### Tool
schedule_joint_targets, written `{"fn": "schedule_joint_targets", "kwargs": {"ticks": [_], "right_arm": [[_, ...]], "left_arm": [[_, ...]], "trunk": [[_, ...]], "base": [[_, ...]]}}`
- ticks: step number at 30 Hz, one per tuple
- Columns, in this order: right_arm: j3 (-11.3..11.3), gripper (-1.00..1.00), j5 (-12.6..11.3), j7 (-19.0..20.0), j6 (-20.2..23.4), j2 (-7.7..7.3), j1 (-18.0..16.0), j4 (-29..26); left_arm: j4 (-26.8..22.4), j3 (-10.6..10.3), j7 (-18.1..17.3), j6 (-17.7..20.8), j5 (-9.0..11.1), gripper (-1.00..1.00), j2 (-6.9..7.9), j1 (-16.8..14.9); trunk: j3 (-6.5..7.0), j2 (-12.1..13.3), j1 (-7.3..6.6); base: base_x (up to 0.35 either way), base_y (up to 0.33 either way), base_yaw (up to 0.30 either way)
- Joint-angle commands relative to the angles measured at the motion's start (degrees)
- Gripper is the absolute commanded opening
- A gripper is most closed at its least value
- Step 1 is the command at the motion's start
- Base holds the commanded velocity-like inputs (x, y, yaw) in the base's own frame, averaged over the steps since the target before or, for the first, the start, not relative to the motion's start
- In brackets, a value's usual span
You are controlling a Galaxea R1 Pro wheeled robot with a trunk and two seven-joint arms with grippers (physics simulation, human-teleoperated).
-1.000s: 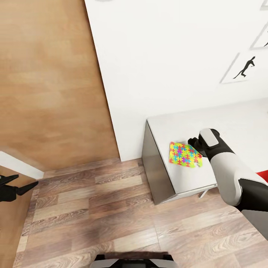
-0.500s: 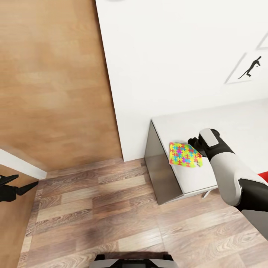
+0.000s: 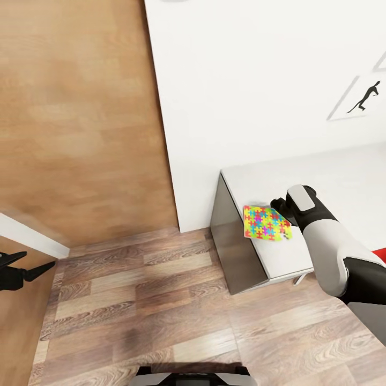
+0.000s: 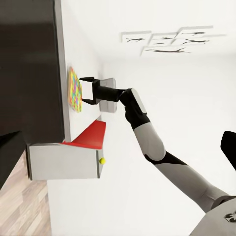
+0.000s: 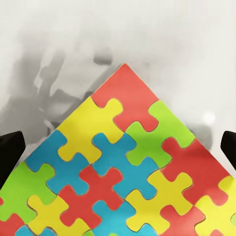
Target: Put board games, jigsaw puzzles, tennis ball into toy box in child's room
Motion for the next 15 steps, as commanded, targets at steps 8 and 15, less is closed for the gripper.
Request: {"fn": "schedule_joint_targets", "kwargs": {"ticks": [8,15], "right_arm": [[-0.1,1.0,-0.4,-0.3,0.2,0.0,0.0,-0.1],[-0.1,1.0,-0.4,-0.3,0.2,0.0,0.0,-0.1]], "left_arm": [[0.0,-0.1,-0.2,0.6,0.1,1.0,0.03,0.0],[0.0,-0.1,-0.2,0.6,0.1,1.0,0.03,0.0]], "trunk": [[-0.08,-0.1,0.03],[-0.08,-0.1,0.03]], "base": [[-0.027,0.037,0.0],[-0.001,0.002,0.0]]}}
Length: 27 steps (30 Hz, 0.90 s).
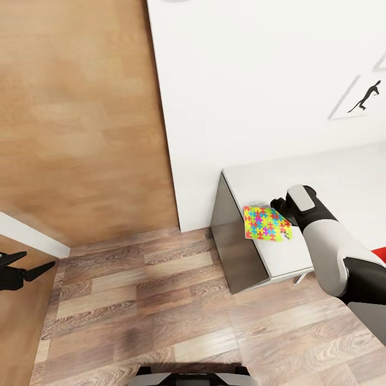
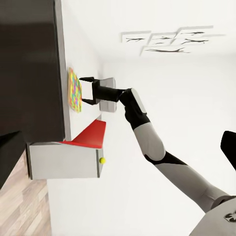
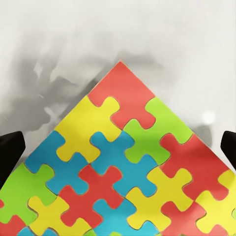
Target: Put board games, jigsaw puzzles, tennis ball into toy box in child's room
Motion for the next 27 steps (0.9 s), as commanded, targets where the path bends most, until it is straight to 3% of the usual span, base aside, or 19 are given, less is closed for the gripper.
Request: {"fn": "schedule_joint_targets", "kwargs": {"ticks": [1,9,27], "right_arm": [[-0.1,1.0,-0.3,-0.4,0.2,0.0,0.0,-0.1],[-0.1,1.0,-0.3,-0.4,0.2,0.0,0.0,-0.1],[-0.1,1.0,-0.3,-0.3,0.3,0.0,0.0,-0.1]], "left_arm": [[0.0,-0.1,-0.2,0.6,0.1,1.0,0.03,0.0],[0.0,-0.1,-0.2,0.6,0.1,1.0,0.03,0.0],[0.0,-0.1,-0.1,0.6,0.1,1.0,0.03,0.0]], "trunk": [[-0.08,-0.1,0.03],[-0.08,-0.1,0.03],[-0.08,-0.1,0.03]], "base": [[0.0,0.0,0.0],[-0.067,0.102,0.0],[-0.003,0.005,0.0]]}}
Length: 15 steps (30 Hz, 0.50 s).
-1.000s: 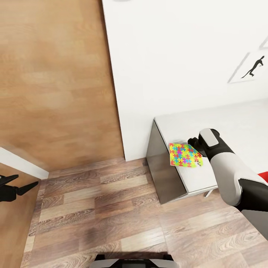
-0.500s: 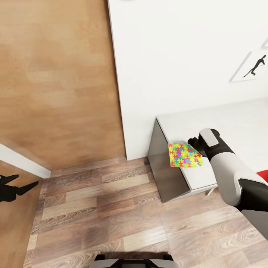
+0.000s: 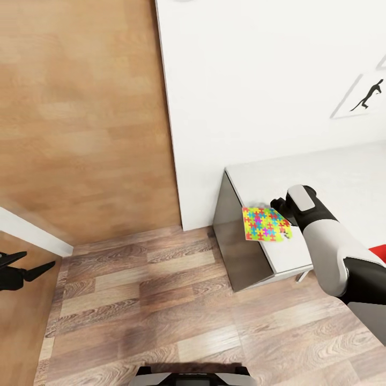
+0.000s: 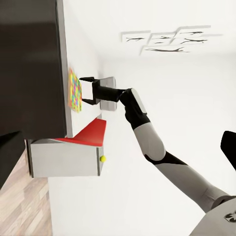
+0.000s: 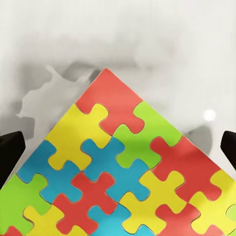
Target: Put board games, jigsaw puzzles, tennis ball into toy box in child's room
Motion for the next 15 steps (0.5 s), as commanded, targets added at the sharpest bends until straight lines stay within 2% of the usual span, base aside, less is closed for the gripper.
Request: {"fn": "schedule_joint_targets", "kwargs": {"ticks": [1,15], "right_arm": [[-0.1,1.0,-0.3,-0.3,0.2,0.0,0.0,-0.1],[-0.1,1.0,-0.2,-0.3,0.2,-0.04,0.0,-0.1]], "left_arm": [[0.0,-0.1,-0.2,0.6,0.1,1.0,0.03,0.0],[0.0,-0.1,-0.2,0.6,0.1,1.0,0.03,0.0]], "trunk": [[-0.08,-0.1,0.03],[0.15,-0.1,0.03]], "base": [[0.0,0.0,0.0],[0.0,0.0,-0.012]]}}
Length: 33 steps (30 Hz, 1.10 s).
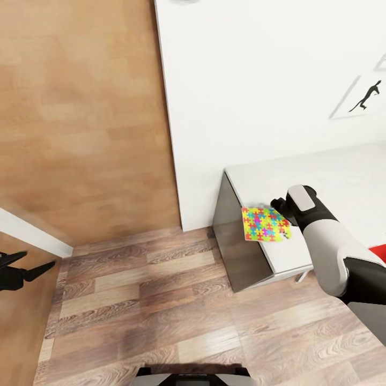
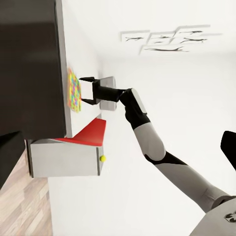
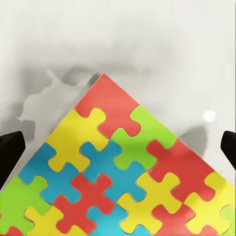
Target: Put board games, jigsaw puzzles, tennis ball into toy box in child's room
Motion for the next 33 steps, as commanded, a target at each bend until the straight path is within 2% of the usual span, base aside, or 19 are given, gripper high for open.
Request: {"fn": "schedule_joint_targets", "kwargs": {"ticks": [1,11,23,29,33], "right_arm": [[-0.1,1.0,-0.3,-0.4,0.2,-0.03,0.0,-0.1],[-0.1,1.0,-0.3,-0.5,0.4,-0.43,0.0,-0.9],[-0.1,1.0,-0.4,-0.6,1.6,-0.71,0.3,-6.5],[-0.2,1.0,-0.6,-0.4,8.0,-0.74,1.1,-13.9],[-1.5,1.0,-2.4,-0.4,12.5,-0.78,1.8,-19.0]], "left_arm": [[0.0,-0.1,-0.2,0.6,0.1,1.0,0.03,0.0],[0.0,-0.1,-0.1,0.6,0.1,1.0,-0.05,0.0],[0.0,-0.1,-0.1,0.5,0.1,1.0,-0.14,0.0],[0.0,-0.1,-0.1,0.5,0.1,1.0,-0.14,0.0],[0.0,-0.1,-0.1,0.5,0.1,1.0,-0.2,0.0]], "trunk": [[-0.01,-0.1,0.04],[0.83,-0.1,0.04],[1.87,-0.1,0.04],[2.4,-0.1,0.04],[2.74,-0.1,0.04]], "base": [[0.0,0.0,-0.072],[0.0,0.0,-0.093],[0.0,0.0,-0.105],[0.0,0.0,-0.109],[0.0,0.0,-0.109]]}}
